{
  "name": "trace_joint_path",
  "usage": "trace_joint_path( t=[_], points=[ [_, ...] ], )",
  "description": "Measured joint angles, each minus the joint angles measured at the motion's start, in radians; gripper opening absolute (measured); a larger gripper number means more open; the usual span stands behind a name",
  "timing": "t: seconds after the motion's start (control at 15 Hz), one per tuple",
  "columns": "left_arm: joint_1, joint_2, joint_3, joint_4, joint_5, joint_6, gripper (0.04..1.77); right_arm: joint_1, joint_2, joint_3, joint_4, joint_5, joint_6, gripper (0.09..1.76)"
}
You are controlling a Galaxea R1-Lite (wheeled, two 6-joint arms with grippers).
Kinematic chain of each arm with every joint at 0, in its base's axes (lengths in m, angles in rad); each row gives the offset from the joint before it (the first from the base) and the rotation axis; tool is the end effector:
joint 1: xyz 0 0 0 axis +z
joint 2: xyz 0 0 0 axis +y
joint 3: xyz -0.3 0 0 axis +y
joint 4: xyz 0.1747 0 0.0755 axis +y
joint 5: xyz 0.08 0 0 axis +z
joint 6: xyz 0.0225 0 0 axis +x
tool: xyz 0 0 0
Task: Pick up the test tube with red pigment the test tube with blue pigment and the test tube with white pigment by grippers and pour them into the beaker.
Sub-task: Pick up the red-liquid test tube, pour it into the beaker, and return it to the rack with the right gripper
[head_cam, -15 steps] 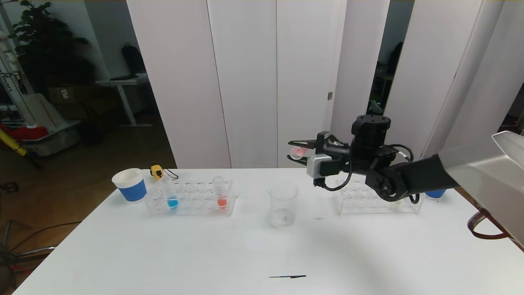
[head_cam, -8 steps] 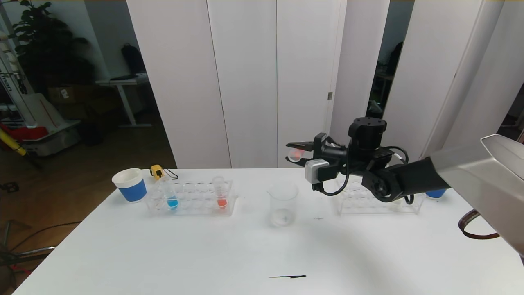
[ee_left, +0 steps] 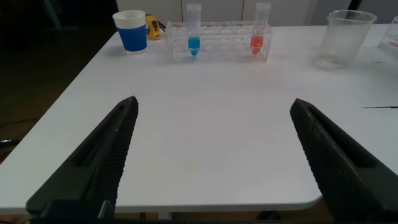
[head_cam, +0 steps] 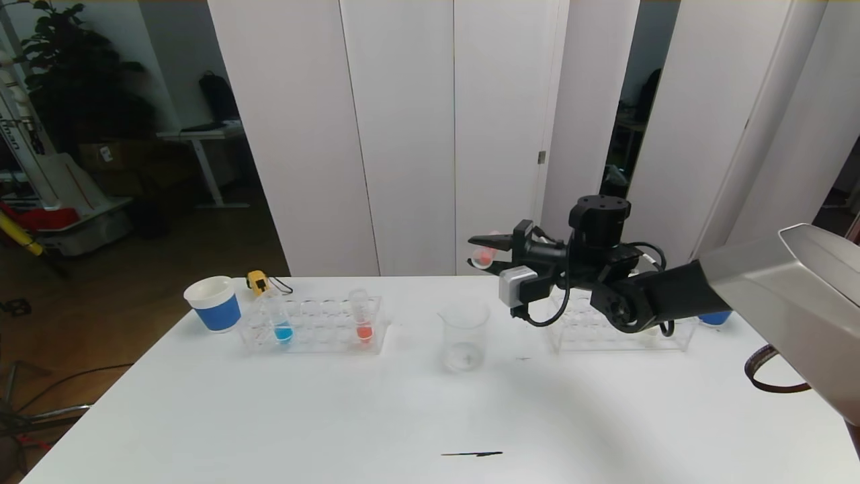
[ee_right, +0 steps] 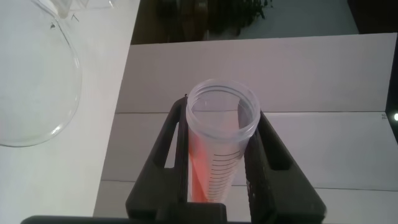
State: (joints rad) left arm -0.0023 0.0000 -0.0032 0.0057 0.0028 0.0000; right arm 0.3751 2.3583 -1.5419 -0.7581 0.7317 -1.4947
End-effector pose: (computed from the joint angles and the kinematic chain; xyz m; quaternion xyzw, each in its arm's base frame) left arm -0.0230 0.0001 0.0758 0.0000 0.0012 0.0002 1.0000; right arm 0.4447 0.1912 0.1305 -0.5742 -0.3360 0.4048 0.6273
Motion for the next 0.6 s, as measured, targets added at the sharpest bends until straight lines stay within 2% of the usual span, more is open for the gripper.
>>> trace_joint_path(
  t=[0.27, 0.6],
  points=[
    [0.0, 0.0, 0.0, 0.0, 0.0, 0.0, 1.75, -0.009, 0.007, -0.007, 0.0, -0.004, -0.07, 0.59],
    [0.0, 0.0, 0.0, 0.0, 0.0, 0.0, 1.75, -0.013, 0.014, -0.011, 0.0, -0.018, -0.099, 0.59]
  ],
)
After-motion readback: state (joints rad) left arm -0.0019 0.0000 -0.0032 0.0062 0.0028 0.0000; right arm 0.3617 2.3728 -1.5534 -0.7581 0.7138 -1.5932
